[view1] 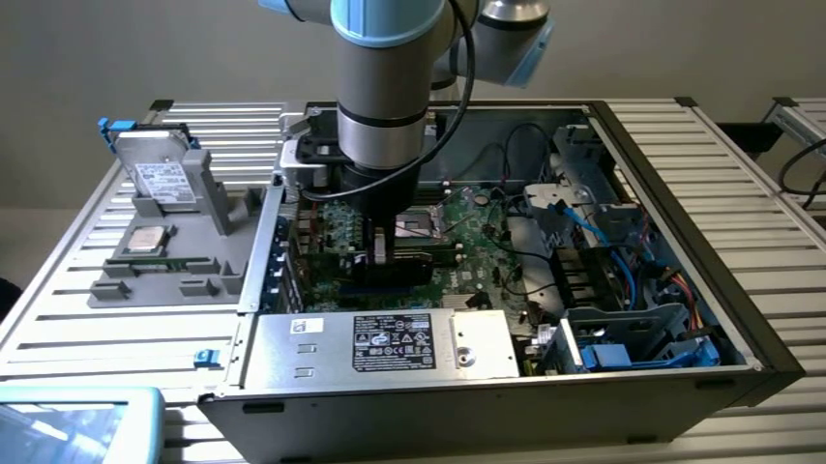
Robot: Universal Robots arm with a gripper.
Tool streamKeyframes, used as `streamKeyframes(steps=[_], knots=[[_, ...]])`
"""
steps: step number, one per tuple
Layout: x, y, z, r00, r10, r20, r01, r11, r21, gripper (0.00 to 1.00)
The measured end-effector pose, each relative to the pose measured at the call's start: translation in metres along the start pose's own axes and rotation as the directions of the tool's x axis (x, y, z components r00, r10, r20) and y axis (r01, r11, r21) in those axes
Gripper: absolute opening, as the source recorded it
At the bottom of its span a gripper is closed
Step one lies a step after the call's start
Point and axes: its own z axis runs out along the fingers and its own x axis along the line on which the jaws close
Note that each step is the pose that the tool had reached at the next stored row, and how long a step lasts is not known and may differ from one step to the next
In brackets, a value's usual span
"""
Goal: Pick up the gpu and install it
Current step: 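Insert the gpu into the slot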
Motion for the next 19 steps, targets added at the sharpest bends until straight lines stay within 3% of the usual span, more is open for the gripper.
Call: streamKeyframes(steps=[19], knots=[[-0.0009,-0.0001,0.0014,0.9999,-0.016,-0.0014,0.016,0.9999,0.0001,0.29]])
